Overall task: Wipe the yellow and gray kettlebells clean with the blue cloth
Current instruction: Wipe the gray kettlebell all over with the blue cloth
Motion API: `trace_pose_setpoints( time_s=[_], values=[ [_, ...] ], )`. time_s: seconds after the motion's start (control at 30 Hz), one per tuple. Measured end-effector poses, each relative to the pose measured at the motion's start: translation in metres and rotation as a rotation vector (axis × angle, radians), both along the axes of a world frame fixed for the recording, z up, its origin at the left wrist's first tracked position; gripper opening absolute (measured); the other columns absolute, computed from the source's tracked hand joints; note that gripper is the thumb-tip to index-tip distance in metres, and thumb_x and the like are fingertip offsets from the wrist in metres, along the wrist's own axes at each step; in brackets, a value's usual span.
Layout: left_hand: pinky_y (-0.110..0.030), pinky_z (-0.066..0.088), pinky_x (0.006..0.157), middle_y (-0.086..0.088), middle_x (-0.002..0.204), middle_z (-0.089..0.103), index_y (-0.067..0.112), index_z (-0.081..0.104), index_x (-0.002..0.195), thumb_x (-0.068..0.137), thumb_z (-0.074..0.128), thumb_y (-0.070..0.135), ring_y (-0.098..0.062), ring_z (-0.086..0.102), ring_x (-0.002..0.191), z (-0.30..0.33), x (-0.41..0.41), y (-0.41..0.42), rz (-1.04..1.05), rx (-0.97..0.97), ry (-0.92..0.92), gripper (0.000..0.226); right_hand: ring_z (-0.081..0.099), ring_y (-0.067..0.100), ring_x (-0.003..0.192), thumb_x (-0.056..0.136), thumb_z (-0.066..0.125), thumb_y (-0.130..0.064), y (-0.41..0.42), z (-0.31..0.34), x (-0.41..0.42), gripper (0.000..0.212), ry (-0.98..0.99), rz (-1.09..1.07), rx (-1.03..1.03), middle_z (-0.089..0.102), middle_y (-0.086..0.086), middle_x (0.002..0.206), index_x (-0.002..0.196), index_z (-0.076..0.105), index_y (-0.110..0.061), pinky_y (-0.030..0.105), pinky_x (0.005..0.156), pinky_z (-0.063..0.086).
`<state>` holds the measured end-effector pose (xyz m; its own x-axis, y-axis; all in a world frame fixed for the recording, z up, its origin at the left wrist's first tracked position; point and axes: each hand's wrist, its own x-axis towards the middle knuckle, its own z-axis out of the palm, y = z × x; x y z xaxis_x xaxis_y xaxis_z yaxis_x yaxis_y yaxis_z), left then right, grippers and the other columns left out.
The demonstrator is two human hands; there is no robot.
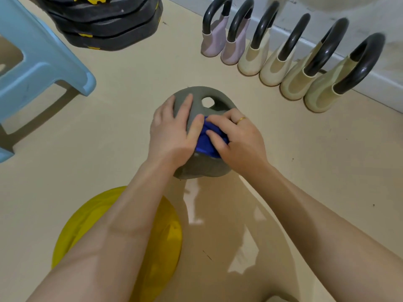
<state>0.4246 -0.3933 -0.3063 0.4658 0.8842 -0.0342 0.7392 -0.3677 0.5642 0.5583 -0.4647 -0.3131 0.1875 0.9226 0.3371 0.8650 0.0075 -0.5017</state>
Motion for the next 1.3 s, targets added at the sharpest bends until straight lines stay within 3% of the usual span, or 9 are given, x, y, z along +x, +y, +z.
trace_pose_setpoints(
  time_s=[0.13,0.23,0.4,0.5,0.6,0.8,0.97,1.17,1.3],
  values=[
    [-0.042,0.029,0.107,-0.003,0.158,0.011,0.041,0.011,0.147,0.084,0.040,0.067,-0.024,0.013,0.143,0.011,-0.013,0.004,0.020,-0.045,0.160,0.074,0.047,0.008,0.089,0.093,0.049,-0.029,0.018,-0.011,0.010,0.026,0.363,-0.379,-0.086,0.053,0.000,0.106,0.116,0.059,-0.023,0.018,0.075,0.031],
    [-0.044,0.032,0.105,-0.004,0.157,0.010,0.036,0.008,0.147,0.067,0.058,0.074,-0.025,0.015,0.142,0.010,-0.013,-0.001,0.050,-0.096,0.194,0.101,0.053,0.015,0.091,0.095,0.043,-0.031,0.015,-0.022,0.016,0.028,0.522,-0.642,-0.180,0.054,0.002,0.110,0.117,0.057,-0.021,0.023,0.076,0.037],
    [-0.051,0.036,0.103,-0.011,0.144,0.029,0.023,0.016,0.141,0.038,0.056,0.083,-0.033,0.036,0.129,0.001,-0.025,0.005,0.096,-0.064,0.197,0.125,0.049,0.013,0.083,0.090,0.052,-0.026,-0.009,-0.020,-0.023,0.027,0.290,-0.280,-0.010,0.052,0.004,0.103,0.115,0.059,-0.018,0.019,0.072,0.034],
    [-0.053,0.021,0.111,-0.011,0.144,0.030,0.023,0.014,0.143,0.036,0.056,0.082,-0.031,0.029,0.134,0.004,-0.038,0.005,0.087,-0.095,0.213,0.129,0.049,0.014,0.084,0.095,0.046,-0.029,0.014,-0.033,-0.002,0.024,0.485,-0.465,-0.180,0.052,0.002,0.109,0.114,0.057,-0.020,0.022,0.074,0.035],
    [-0.050,0.011,0.114,-0.020,0.142,0.024,0.041,0.001,0.144,0.045,0.071,0.071,-0.036,0.018,0.135,0.011,-0.040,-0.002,0.011,-0.143,0.294,0.125,0.053,0.019,0.087,0.096,0.042,-0.028,0.023,-0.043,0.014,0.022,0.643,-0.644,-0.333,0.058,0.007,0.110,0.108,0.058,-0.018,0.029,0.073,0.040],
    [-0.052,0.014,0.114,-0.020,0.146,0.025,0.045,0.020,0.141,0.048,0.074,0.067,-0.037,0.024,0.133,0.017,-0.054,0.007,-0.065,-0.119,0.383,0.110,0.050,0.010,0.090,0.090,0.055,-0.026,0.008,-0.022,-0.030,0.022,0.416,-0.275,0.007,0.054,-0.001,0.100,0.107,0.066,-0.021,0.017,0.076,0.037],
    [-0.052,0.028,0.107,-0.017,0.134,0.036,0.044,0.034,0.126,0.045,0.076,0.064,-0.037,0.035,0.124,0.018,-0.045,0.015,-0.083,-0.143,0.316,0.094,0.054,0.018,0.091,0.093,0.049,-0.029,0.030,-0.022,-0.003,0.023,0.493,-0.547,-0.216,0.052,0.006,0.108,0.110,0.063,-0.022,0.018,0.072,0.033],
    [-0.051,0.034,0.102,-0.005,0.118,0.045,0.048,0.030,0.125,0.029,0.060,0.078,-0.032,0.036,0.120,0.015,-0.069,0.036,-0.056,-0.236,0.307,0.104,0.049,0.006,0.088,0.090,0.056,-0.025,0.021,-0.011,-0.038,0.021,0.438,-0.175,-0.066,0.053,-0.003,0.101,0.109,0.064,-0.021,0.012,0.072,0.037],
    [-0.054,0.035,0.103,-0.005,0.128,0.046,0.053,0.032,0.127,0.037,0.077,0.071,-0.034,0.037,0.123,0.020,-0.101,0.047,0.038,-0.399,0.256,0.103,0.051,0.015,0.085,0.093,0.047,-0.027,0.035,-0.028,-0.020,0.017,0.610,-0.445,-0.295,0.058,-0.001,0.096,0.103,0.057,-0.017,0.021,0.064,0.035]
  ],
)
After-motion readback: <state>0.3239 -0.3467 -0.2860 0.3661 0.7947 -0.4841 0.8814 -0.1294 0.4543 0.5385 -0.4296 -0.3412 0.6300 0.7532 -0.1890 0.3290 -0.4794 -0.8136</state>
